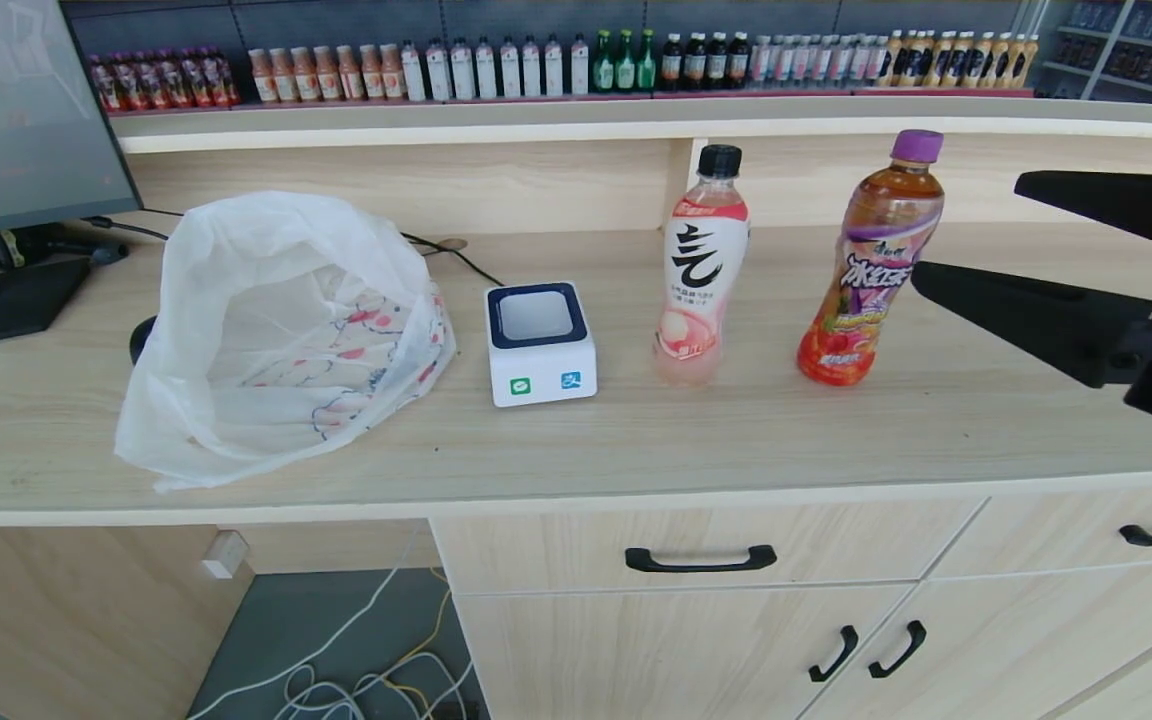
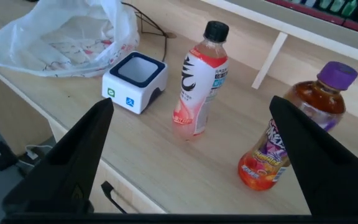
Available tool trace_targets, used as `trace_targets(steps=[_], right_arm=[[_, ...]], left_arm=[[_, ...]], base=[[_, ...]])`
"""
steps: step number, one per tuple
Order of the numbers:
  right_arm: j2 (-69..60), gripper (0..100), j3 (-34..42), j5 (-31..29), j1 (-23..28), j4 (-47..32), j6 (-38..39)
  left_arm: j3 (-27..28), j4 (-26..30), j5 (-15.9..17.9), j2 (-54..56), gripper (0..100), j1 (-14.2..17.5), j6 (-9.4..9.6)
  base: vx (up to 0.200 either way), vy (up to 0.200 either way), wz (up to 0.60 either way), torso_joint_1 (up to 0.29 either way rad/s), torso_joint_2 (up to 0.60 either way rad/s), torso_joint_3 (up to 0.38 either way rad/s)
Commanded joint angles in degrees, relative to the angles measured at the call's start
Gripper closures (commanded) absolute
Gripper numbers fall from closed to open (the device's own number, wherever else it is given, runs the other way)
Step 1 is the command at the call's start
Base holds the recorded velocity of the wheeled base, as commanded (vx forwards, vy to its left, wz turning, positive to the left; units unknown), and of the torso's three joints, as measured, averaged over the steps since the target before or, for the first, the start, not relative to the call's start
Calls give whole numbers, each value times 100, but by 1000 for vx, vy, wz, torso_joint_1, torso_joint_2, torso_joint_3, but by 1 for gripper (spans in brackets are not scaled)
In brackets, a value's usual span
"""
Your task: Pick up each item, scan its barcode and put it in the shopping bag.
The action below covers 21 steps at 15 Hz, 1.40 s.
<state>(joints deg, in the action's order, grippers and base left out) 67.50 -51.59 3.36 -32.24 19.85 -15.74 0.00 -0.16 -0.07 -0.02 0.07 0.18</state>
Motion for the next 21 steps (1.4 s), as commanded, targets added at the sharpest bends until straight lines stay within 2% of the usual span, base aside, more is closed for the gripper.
trace_targets(steps=[1,2,5,11,15,21], right_arm=[[563,0,-132,-319,-326,160,-96],[721,0,-185,-503,-572,204,-166],[1002,0,-185,-1066,-704,564,-166],[1951,0,-158,-1708,-731,2322,88],[2232,0,-150,-2305,-731,2753,519],[2531,0,-220,-2428,-801,2902,607]], left_arm=[[0,-2,-1,2,0,1,-1],[0,-2,-1,2,0,1,-1],[0,-2,-1,2,0,1,-1],[0,-2,-1,2,0,1,-1],[0,-2,-1,2,0,1,-1],[0,-2,-1,2,0,1,-1]], base=[[0,0,0,0,0,0],[0,0,0,0,0,0],[0,0,0,0,0,0],[0,0,0,0,0,0],[0,0,0,0,0,0],[0,0,0,0,0,0]])
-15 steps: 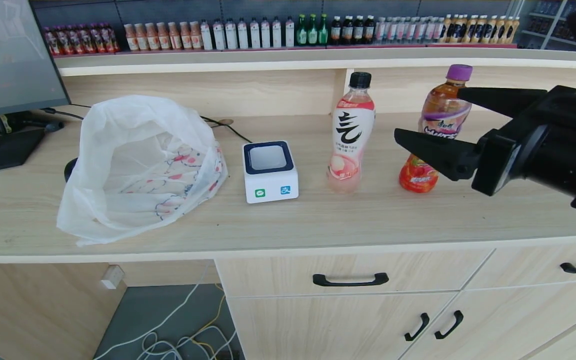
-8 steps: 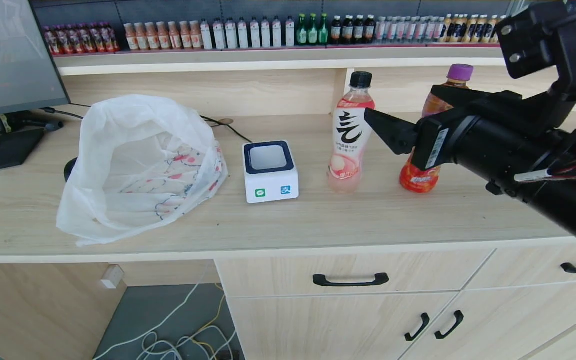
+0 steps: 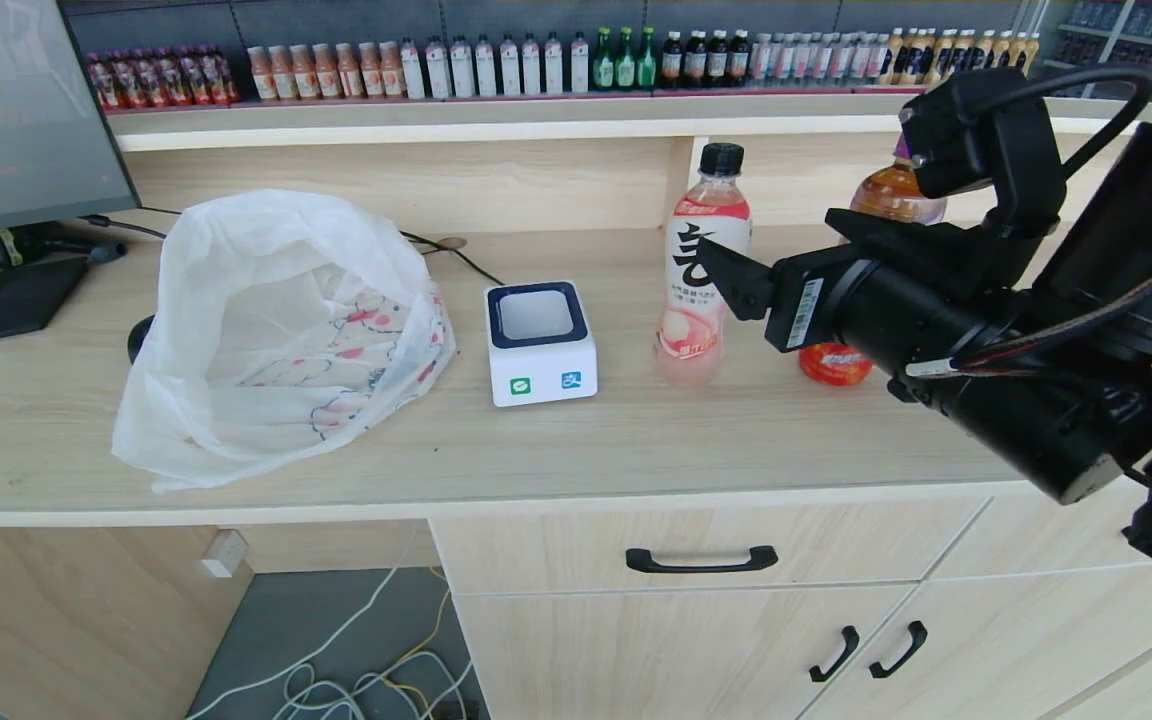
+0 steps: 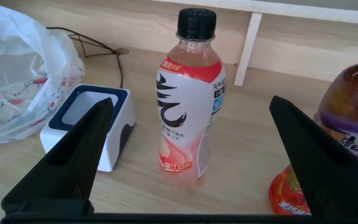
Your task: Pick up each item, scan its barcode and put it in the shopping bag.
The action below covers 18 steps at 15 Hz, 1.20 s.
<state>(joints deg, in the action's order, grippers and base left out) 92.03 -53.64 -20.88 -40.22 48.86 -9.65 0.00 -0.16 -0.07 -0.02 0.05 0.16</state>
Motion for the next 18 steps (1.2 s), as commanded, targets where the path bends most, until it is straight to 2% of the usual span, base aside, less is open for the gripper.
trace_targets(steps=[1,10,18], right_arm=[[184,0,-94,-74,-4,45,139],[544,0,-375,-74,49,62,192],[1186,0,-1079,-65,225,62,421]], left_arm=[[0,-2,-1,2,0,4,2],[0,-2,-1,2,0,4,2],[0,-2,-1,2,0,4,2]], base=[[0,0,0,0,0,0],[0,0,0,0,0,0],[0,0,0,0,0,0]])
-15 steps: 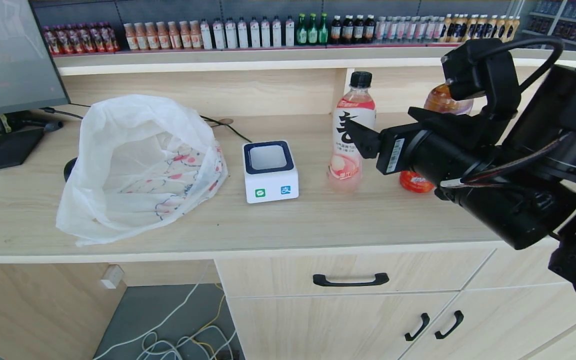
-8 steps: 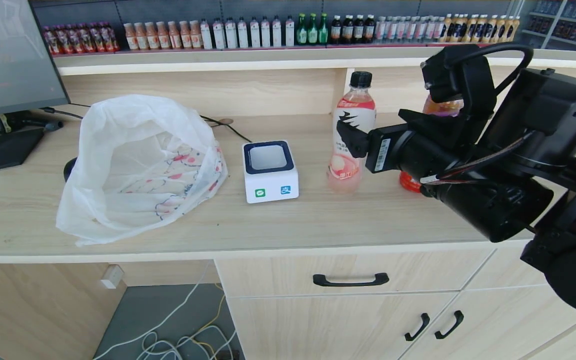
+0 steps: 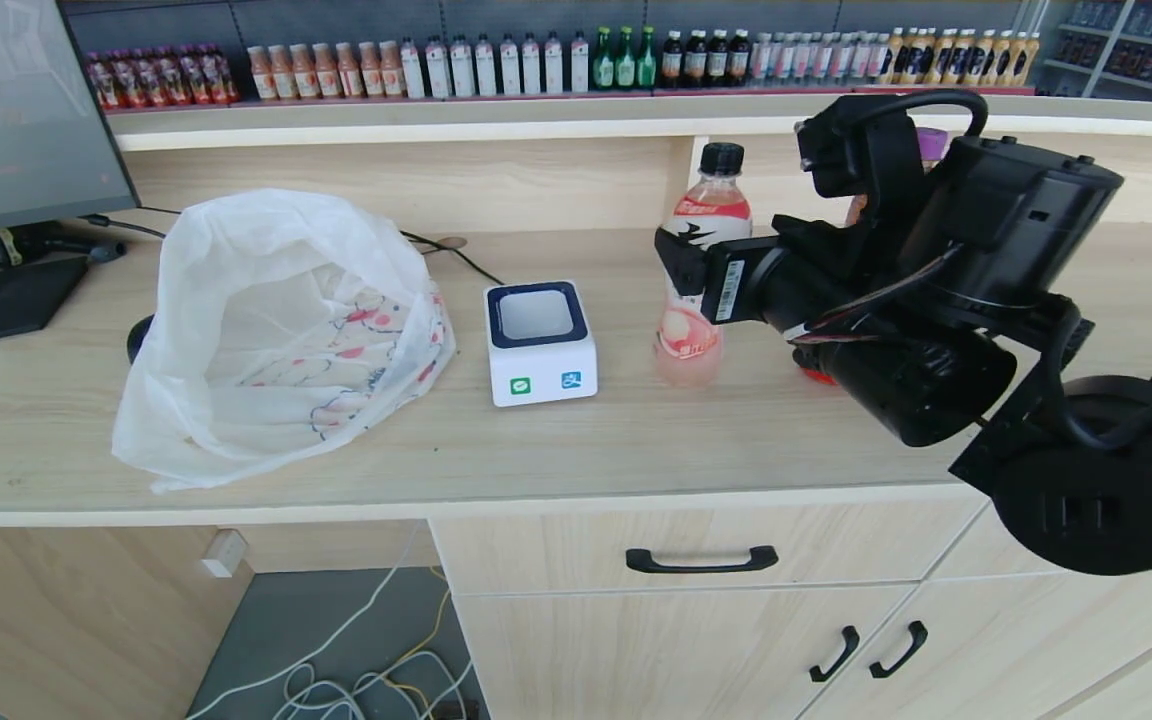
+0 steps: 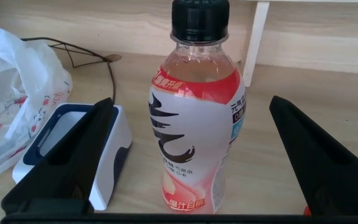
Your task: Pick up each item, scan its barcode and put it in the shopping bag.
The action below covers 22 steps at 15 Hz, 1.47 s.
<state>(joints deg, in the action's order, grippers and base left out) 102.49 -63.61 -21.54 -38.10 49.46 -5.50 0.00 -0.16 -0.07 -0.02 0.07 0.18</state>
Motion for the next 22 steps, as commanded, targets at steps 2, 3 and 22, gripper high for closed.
trace_targets(steps=[2,3,22], right_arm=[[219,0,-99,1,21,3,5],[272,0,-116,1,21,3,14],[1168,0,-240,-245,162,1136,14]], left_arm=[[0,-2,-1,2,0,1,-1],[0,-2,-1,2,0,1,-1],[0,-2,-1,2,0,1,-1]], base=[[0,0,0,0,0,0],[0,0,0,0,0,0],[0,0,0,0,0,0]])
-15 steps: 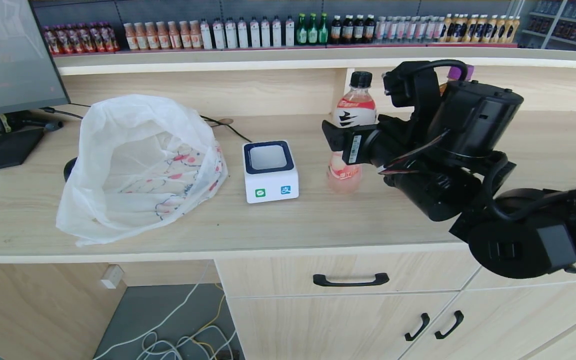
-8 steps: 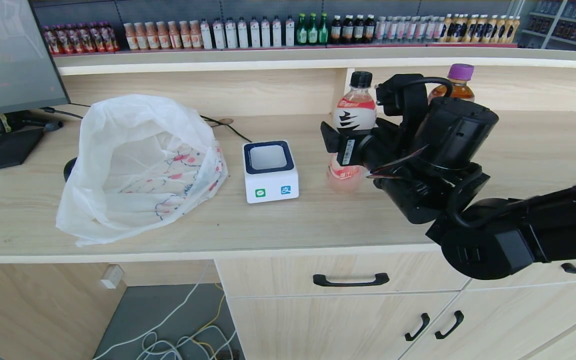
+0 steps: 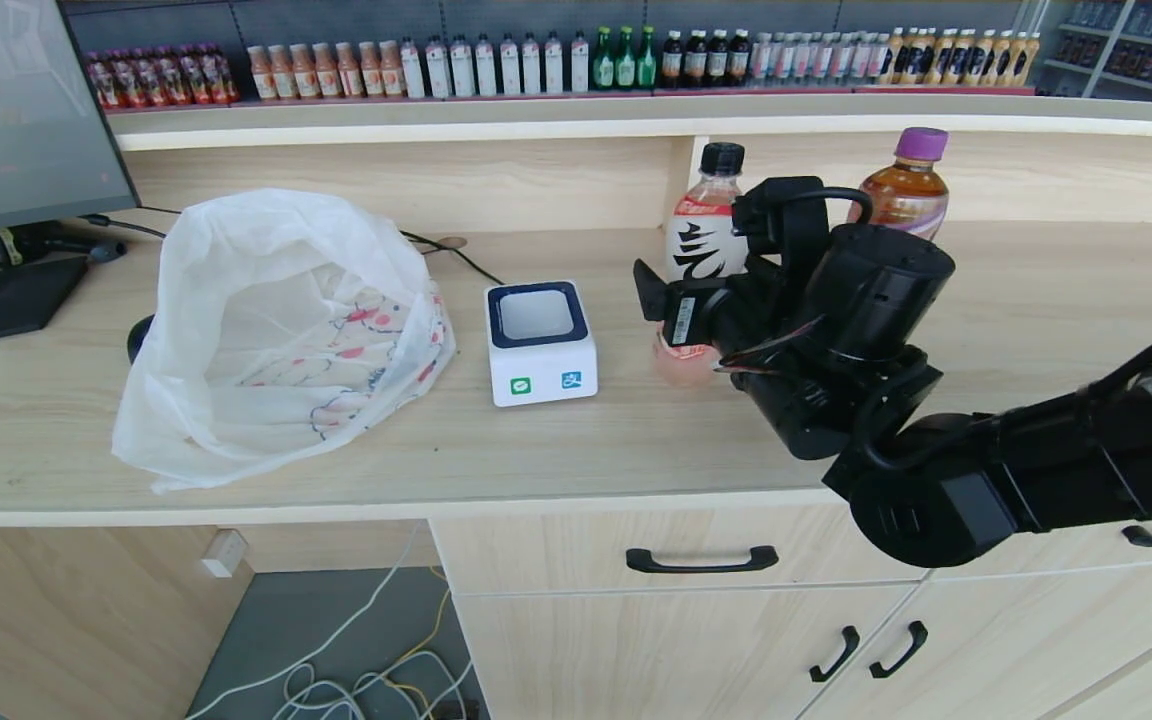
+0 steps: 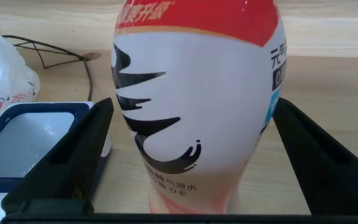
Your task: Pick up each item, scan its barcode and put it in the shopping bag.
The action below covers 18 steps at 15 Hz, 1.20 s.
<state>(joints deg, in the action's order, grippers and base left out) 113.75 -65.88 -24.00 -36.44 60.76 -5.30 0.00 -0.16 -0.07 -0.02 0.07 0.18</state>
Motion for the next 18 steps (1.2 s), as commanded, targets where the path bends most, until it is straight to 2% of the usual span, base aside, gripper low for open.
trace_targets(steps=[1,4,14,15,18], right_arm=[[68,0,-13,1,-4,15,-6],[174,0,-13,1,5,244,-15],[306,0,-294,-17,14,252,-67],[314,100,-285,-17,23,252,-67],[306,100,-294,-17,31,261,-50]], left_arm=[[0,-2,-1,2,0,1,-1],[0,-2,-1,2,0,1,-1],[0,-2,-1,2,0,1,-1],[0,-2,-1,2,0,1,-1],[0,-2,-1,2,0,1,-1]], base=[[0,0,0,0,0,0],[0,0,0,0,0,0],[0,0,0,0,0,0],[0,0,0,0,0,0],[0,0,0,0,0,0]])
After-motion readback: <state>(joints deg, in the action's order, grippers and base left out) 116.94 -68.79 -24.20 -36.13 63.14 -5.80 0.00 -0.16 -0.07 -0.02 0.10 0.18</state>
